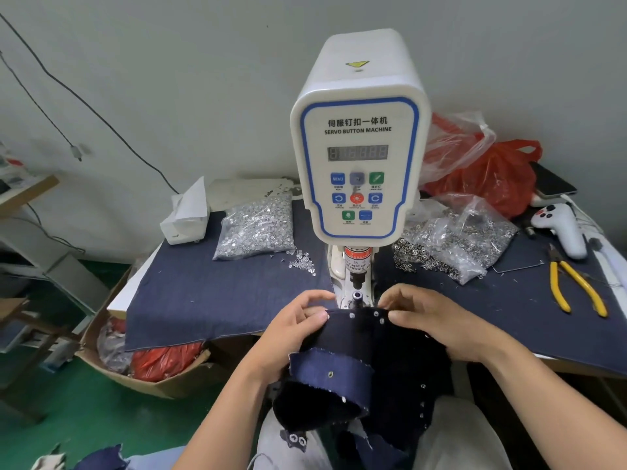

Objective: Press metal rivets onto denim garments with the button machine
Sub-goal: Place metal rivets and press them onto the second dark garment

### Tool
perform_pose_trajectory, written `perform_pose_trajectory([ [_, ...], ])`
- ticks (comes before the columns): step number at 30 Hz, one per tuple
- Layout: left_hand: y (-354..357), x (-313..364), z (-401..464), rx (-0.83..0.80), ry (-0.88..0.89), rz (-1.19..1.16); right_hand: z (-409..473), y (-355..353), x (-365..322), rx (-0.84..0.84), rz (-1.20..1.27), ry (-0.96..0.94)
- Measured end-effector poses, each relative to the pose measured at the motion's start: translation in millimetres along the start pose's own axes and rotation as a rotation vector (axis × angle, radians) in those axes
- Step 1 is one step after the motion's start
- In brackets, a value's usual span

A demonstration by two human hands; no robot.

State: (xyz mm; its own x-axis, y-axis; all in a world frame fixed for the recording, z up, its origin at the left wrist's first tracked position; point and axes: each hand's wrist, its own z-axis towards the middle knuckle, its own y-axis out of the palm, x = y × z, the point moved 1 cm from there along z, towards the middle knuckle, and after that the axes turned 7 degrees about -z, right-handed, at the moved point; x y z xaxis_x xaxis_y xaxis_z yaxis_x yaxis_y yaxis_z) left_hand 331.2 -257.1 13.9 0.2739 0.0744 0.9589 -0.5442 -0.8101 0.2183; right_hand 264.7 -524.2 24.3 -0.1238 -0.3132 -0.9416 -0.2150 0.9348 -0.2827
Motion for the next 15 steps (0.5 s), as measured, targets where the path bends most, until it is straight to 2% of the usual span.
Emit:
perform_pose_trajectory([
  [2,-3.6,2.9,-12.6,-0.040,0.039,0.074,-6.7,3.1,-8.0,-0.070,-0.066,0.009],
  [4,-3.7,4.2,-21.7,-0.084,0.083,0.136,-12.2,7.0,-19.9,-0.137,-0.232,0.045],
  [7,-1.0,5.3,-29.0,-0.171,0.095,0.155,-19.2,17.9,-36.2,-0.314,-0.450,0.091],
  [9,0.9,5.6,-33.2,-0.211,0.099,0.181,-24.5,22.4,-45.0,-0.369,-0.511,0.064],
  [13,-1.4,-1.3,-41.9,-0.202,0.037,0.177,-31.5,17.4,-48.5,-0.286,-0.392,-0.028],
  [15,-0.8,-6.4,-46.1,-0.196,-0.135,0.221,-34.3,12.0,-46.3,-0.219,-0.297,-0.080],
])
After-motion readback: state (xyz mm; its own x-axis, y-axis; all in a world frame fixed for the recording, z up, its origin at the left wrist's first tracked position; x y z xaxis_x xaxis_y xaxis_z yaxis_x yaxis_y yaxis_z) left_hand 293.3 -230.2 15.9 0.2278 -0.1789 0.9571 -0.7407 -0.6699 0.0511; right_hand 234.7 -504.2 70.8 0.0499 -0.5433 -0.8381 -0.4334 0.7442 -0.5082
